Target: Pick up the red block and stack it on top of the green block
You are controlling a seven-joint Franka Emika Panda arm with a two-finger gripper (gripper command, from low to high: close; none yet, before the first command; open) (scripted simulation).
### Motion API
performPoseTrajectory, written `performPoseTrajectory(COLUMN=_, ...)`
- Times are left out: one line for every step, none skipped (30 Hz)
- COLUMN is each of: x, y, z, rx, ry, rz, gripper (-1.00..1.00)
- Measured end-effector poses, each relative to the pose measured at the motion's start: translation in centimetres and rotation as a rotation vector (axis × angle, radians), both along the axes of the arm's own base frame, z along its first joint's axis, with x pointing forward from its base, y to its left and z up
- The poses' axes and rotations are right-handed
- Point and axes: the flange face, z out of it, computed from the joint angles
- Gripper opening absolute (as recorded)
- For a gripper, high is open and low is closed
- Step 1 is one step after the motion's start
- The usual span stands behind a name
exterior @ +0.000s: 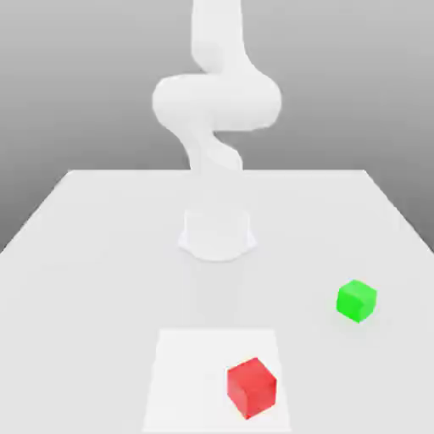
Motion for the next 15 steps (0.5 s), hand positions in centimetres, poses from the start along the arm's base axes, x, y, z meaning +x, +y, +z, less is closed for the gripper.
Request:
performPoseTrajectory(x=1.4, y=0.2, z=-1.9, rx=-0.006, ry=0.033, rz=0.022, gripper=0.00)
performPoseTrajectory(x=2.6, y=0.3, z=-3.7, rx=-0.013, ry=0.064, rz=0.043, gripper=0.00)
performPoseTrajectory(x=3.7, y=0.5, z=-5.6, rx=-0.019, ry=0.095, rz=0.064, gripper=0.00)
performPoseTrajectory(x=4.7, y=0.7, z=-7.5, rx=-0.026, ry=0.125, rz=0.084, gripper=0.00)
performPoseTrajectory(x=5.6, y=1.0, z=-9.4, rx=-0.032, ry=0.155, rz=0.104, gripper=0.00)
performPoseTrajectory(x=6.5, y=1.2, z=-11.3, rx=-0.039, ry=0.185, rz=0.124, gripper=0.00)
performPoseTrajectory(x=7.2, y=1.5, z=-13.3, rx=-0.047, ry=0.214, rz=0.144, gripper=0.00)
performPoseTrajectory(x=7.9, y=1.7, z=-15.2, rx=-0.054, ry=0.244, rz=0.164, gripper=0.00)
performPoseTrajectory(x=8.4, y=2.0, z=-17.2, rx=-0.062, ry=0.273, rz=0.184, gripper=0.00)
performPoseTrajectory(x=8.9, y=2.3, z=-19.2, rx=-0.070, ry=0.303, rz=0.204, gripper=0.00)
performPoseTrajectory(x=9.3, y=2.6, z=-21.3, rx=-0.078, ry=0.332, rz=0.224, gripper=0.00)
performPoseTrajectory(x=9.6, y=2.8, z=-23.3, rx=-0.086, ry=0.361, rz=0.244, gripper=0.00)
performPoseTrajectory(x=9.8, y=3.1, z=-25.3, rx=-0.095, ry=0.391, rz=0.264, gripper=0.00)
performPoseTrajectory(x=9.9, y=3.3, z=-27.3, rx=-0.104, ry=0.420, rz=0.284, gripper=0.00)
performPoseTrajectory(x=9.9, y=3.6, z=-29.3, rx=-0.113, ry=0.449, rz=0.303, gripper=0.00)
